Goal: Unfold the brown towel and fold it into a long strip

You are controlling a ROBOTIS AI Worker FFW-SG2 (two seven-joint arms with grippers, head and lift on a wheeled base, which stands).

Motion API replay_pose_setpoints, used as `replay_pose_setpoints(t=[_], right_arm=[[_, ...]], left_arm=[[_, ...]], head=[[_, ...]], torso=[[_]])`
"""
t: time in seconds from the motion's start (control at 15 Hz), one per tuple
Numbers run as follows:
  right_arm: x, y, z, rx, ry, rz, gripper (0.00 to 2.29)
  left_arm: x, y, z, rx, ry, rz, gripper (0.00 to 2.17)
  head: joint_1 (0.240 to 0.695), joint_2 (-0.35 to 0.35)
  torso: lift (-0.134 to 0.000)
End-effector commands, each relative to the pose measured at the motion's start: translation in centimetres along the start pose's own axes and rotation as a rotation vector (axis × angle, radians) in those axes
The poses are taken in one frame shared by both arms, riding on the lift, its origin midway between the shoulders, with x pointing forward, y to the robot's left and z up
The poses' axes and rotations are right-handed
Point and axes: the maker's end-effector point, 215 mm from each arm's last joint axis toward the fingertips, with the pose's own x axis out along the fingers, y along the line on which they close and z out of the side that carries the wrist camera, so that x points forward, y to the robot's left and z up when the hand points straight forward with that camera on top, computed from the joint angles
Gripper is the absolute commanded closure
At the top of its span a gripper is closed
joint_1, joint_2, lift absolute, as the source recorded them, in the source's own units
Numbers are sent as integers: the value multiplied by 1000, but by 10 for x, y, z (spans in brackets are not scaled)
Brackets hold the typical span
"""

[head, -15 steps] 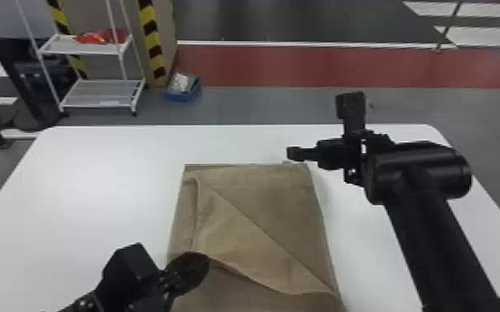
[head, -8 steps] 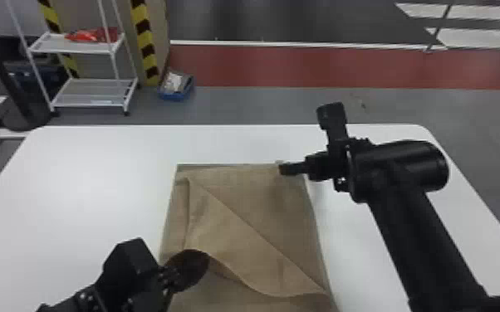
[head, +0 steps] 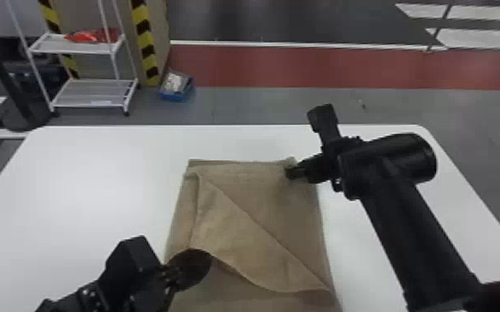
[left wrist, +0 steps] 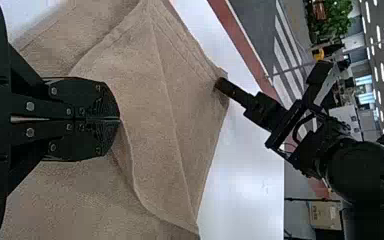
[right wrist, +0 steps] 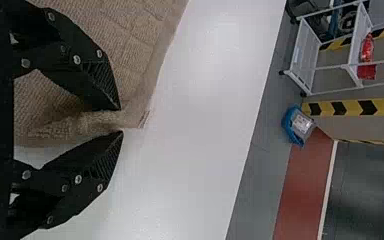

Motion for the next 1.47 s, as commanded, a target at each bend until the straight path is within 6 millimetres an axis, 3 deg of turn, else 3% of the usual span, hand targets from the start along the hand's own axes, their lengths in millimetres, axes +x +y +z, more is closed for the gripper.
replay_pose_setpoints(t=[0.0,0.07,0.13,0.33,0.6,0.67,0.87,1.0,1.13,1.2,1.27,1.4], right_arm=[[1,3,-9,13,10,6,1136],[-2,4,-3,18,-10,10,1288],[-8,2,3,25,-32,6,1298],[-47,-41,13,148,-110,-45,1298],[-116,-146,-50,350,-118,-146,1298],[-135,-169,-69,391,-125,-175,1298],[-193,-216,-133,516,-130,-260,1298],[-223,-225,-175,536,-108,-321,1298],[-237,-209,-207,514,-58,-342,1281],[-247,-200,-226,517,-26,-355,1153],[-255,-190,-243,544,1,-364,788],[-274,-185,-257,547,32,-411,-1]], left_arm=[[0,1,0,0,0,3,1315],[0,4,-4,-9,13,13,1315],[-1,8,-6,-14,20,29,1315],[-9,33,-16,-57,49,116,1318],[-14,80,-16,-113,63,246,1318],[-15,91,-16,-133,69,277,1318],[-19,117,-18,-180,81,365,1318],[-25,131,-20,-203,84,411,1318],[-34,144,-31,-225,111,460,1318],[-39,149,-37,-237,131,486,1318],[-48,156,-44,-250,159,515,1318],[-55,160,-49,-260,179,531,1318]], head=[[695,-48],[695,-48],[695,-47],[695,-39],[695,-79],[695,-122],[695,-192],[695,-238],[695,-284],[695,-291],[695,-291],[695,-282]], torso=[[-123],[-123],[-123],[-123],[-123],[-123],[-123],[-123],[-123],[-123],[-123],[-123]])
